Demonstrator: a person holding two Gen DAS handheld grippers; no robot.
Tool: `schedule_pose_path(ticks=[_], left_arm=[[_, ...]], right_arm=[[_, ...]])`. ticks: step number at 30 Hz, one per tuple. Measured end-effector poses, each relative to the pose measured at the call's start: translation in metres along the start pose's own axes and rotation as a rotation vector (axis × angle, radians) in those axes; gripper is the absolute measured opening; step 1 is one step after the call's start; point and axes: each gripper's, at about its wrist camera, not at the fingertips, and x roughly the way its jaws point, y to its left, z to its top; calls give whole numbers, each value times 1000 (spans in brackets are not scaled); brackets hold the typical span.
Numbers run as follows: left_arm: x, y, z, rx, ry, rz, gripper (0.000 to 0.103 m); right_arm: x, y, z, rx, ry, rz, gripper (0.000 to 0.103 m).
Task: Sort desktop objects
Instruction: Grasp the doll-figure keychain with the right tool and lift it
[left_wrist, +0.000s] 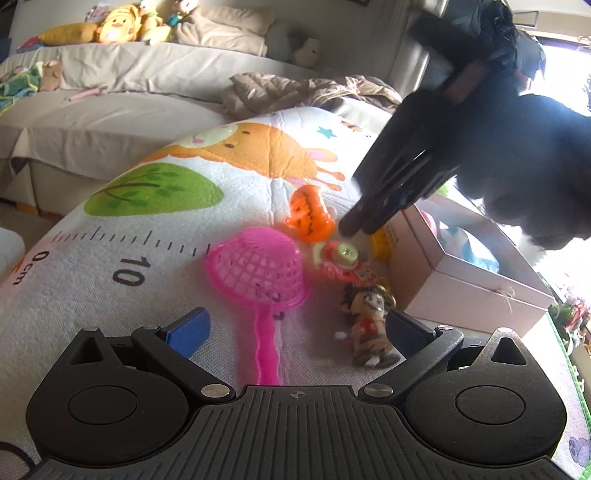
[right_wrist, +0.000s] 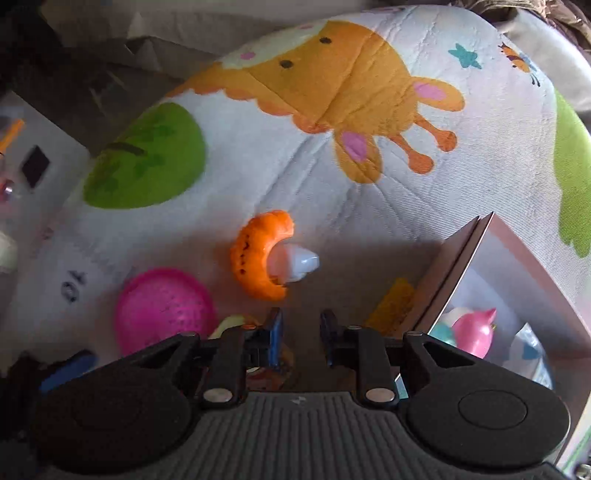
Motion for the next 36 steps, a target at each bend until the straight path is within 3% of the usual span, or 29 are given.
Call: schedule_pose_path(ticks=[3,6,8,12,15,16,18,21,23,27,30,33,36], left_arm=[[0,-1,0,4,-4,10,103],[0,-3,0,14,-5,12,103],[-1,-2,1,18,-5,2,103],[-9,-5,3,79,-15,34,103],[-23,-7,2,187,-66,131,103],[-27,-6,3,201,-80,166,103],[-33,2,9,189,-87,225,103],[-38,14,18,108,-58,277,103],[-39,15,20,75,-33,271,103],[-38,5,13,106,-8,288,103],[-31,-8,8,147,1,296,103],[-23,-22,4,167,22,291,103],[-21,-35,0,168,60,243,103]], right_arm=[[-52,-12,-28,76,-163,111,25],[-89,-15,-68,60,-326,46,28],[-101,-10,-98,15,-398,-13,37],[-97,-9,-145,13,-427,38,42],[-78,-10,-165,67,-421,106,51],[-66,-6,-171,78,-424,118,59],[-49,1,-173,100,-422,146,64],[-24,18,-167,106,-429,211,64],[-10,26,-160,110,-437,203,63],[-2,32,-162,69,-445,154,35],[-13,26,-182,72,-456,144,28],[-22,15,-213,84,-462,110,28],[-33,1,-247,112,-481,57,28]])
